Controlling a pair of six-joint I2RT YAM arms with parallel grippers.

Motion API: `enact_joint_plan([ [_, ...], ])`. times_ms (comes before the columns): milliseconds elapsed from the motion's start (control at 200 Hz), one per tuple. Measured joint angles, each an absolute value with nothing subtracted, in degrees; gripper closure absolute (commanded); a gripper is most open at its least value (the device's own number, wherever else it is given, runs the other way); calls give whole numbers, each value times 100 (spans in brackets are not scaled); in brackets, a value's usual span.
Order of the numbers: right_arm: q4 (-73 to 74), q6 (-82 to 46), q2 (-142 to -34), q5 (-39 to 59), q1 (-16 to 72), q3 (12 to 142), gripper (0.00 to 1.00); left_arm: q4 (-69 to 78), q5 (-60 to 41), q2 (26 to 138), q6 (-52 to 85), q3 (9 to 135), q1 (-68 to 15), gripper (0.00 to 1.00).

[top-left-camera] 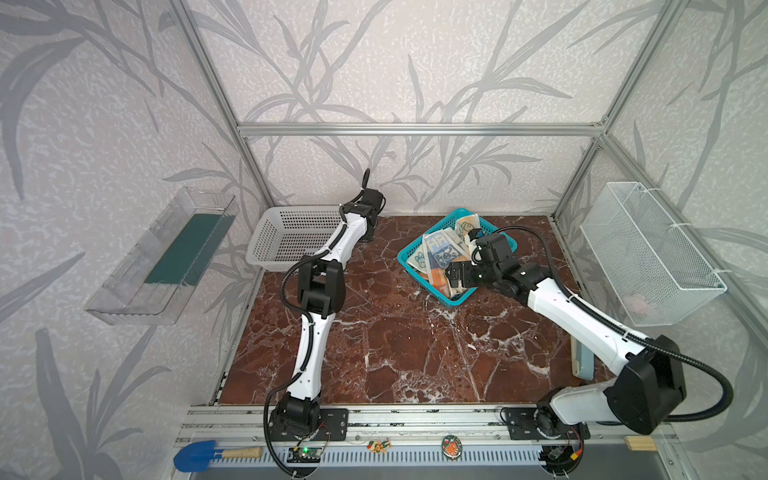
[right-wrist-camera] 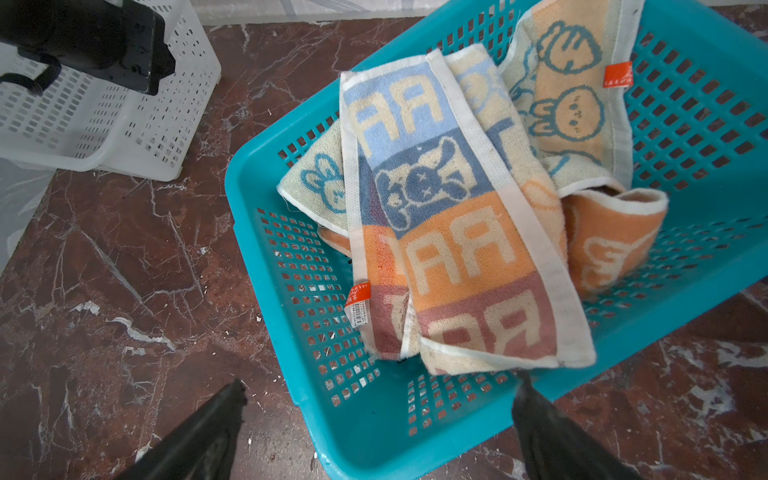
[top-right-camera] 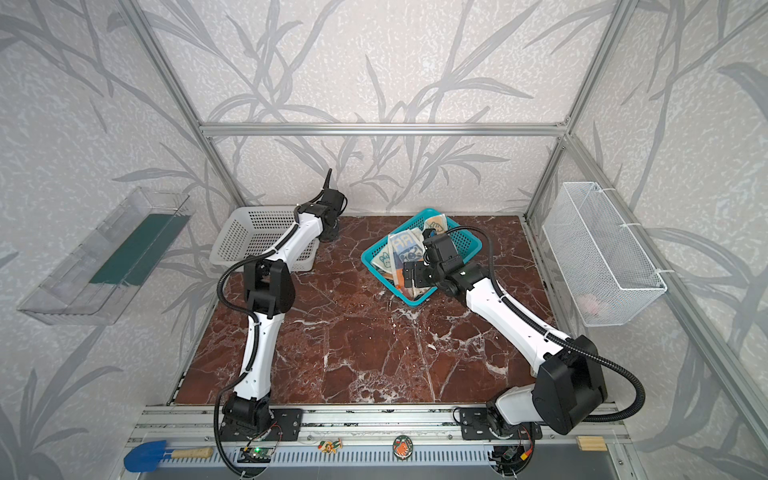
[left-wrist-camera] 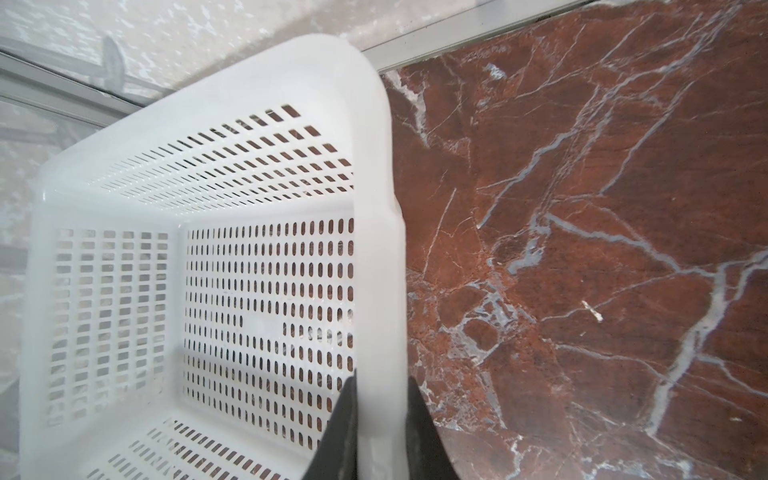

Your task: Fold and stack the towels

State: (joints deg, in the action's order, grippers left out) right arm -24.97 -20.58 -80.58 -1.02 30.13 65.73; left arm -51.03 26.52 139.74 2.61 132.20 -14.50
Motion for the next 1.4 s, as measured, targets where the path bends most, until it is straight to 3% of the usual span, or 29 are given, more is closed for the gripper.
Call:
enact_joint_plan([
  [165, -2536, -2099, -8060, -123, 3024, 6608, 1, -5146, 2628, 13968, 377, 13225, -1450, 42],
  [340, -2598, -2141, -8060, -163, 3063, 6676, 1, -5225, 2536, 13904, 563, 13229, -1450, 1],
  [610, -2952, -2209, -8241, -469, 3083, 7177, 1, -5321, 2386, 13509, 757, 13229, -1568, 1],
  [855, -3548, -2375, -9312, -908, 3087, 8305, 1, -5572, 2237, 12589, 1022, 12988, -1992, 1],
  [1240, -4233, -2919, -11052, -926, 3201, 10383, 1, -3999, 1192, 8779, 1940, 7950, -2294, 1],
  [1400, -4571, -3164, -11915, -1070, 3459, 11583, 1, -3459, 690, 7706, 2335, 6506, -2276, 1],
])
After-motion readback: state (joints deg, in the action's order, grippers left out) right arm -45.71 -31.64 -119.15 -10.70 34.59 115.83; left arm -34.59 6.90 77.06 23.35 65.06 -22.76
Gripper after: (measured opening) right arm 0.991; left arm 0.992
